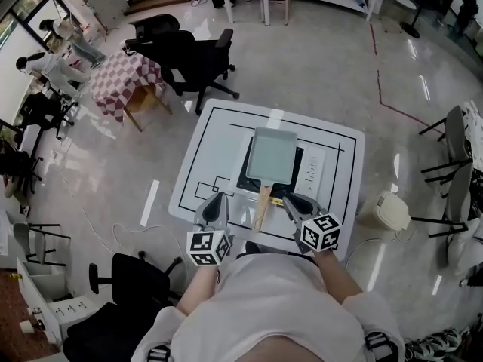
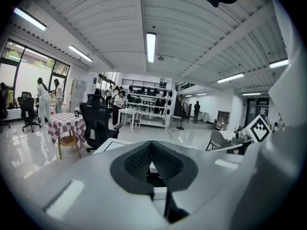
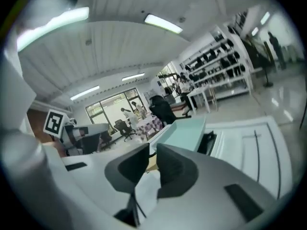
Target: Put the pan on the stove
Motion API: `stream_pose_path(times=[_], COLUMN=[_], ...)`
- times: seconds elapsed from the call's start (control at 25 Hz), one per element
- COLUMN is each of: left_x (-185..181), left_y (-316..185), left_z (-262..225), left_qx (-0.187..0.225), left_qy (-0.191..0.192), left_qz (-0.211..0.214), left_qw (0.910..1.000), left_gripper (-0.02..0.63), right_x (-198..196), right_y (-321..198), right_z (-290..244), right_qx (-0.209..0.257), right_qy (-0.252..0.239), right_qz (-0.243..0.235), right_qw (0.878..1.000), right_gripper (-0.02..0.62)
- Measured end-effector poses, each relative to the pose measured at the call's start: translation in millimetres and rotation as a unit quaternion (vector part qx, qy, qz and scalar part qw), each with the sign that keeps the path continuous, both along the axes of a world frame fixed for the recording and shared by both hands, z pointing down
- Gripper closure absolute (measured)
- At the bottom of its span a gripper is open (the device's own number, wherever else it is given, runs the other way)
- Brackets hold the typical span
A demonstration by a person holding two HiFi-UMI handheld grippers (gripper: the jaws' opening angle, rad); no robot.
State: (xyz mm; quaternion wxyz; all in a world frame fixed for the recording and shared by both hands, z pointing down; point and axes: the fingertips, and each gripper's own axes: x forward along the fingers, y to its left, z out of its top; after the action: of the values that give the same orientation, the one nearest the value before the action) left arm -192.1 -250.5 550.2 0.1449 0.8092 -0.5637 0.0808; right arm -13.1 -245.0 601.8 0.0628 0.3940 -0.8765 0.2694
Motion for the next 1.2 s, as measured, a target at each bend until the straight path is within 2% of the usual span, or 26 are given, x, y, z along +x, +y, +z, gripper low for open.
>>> stream_pose_path(times=[0.08, 0.28, 0.4, 0.56, 0.76, 0.92, 1.2], left_x=[2, 11, 14, 15, 15, 20, 28], left_y=[0, 0, 0, -1, -4, -5, -6], left_z=[-4, -16, -28, -47, -63, -74, -83], left_qx=[0.006, 0.027, 0.046, 0.071, 0.086, 0.09, 0.102], left_qy=[0.002, 0.004, 0.003, -0.001, 0.003, 0.022, 0.019], left_qz=[0.001, 0.003, 0.004, 0.002, -0.004, -0.009, -0.001], left_qw=[1.0, 0.9996, 0.9989, 0.9975, 0.9963, 0.9956, 0.9946], left_gripper=[0.595, 0.595, 0.595, 0.595, 0.595, 0.595, 0.595], right_x=[8, 26, 35, 38, 37, 37, 40], right_y=[-9, -23, -28, -30, -29, -28, -26], right_z=[-18, -56, -89, -130, -151, -139, -130], right_qx=[0.045, 0.105, 0.138, 0.167, 0.176, 0.162, 0.146], right_qy=[0.044, 0.109, 0.128, 0.123, 0.104, 0.1, 0.084], right_qz=[0.004, 0.042, 0.073, 0.092, 0.093, 0.094, 0.101], right_qw=[0.998, 0.988, 0.979, 0.974, 0.974, 0.977, 0.981], right_gripper=[0.564, 0.588, 0.588, 0.588, 0.588, 0.588, 0.588])
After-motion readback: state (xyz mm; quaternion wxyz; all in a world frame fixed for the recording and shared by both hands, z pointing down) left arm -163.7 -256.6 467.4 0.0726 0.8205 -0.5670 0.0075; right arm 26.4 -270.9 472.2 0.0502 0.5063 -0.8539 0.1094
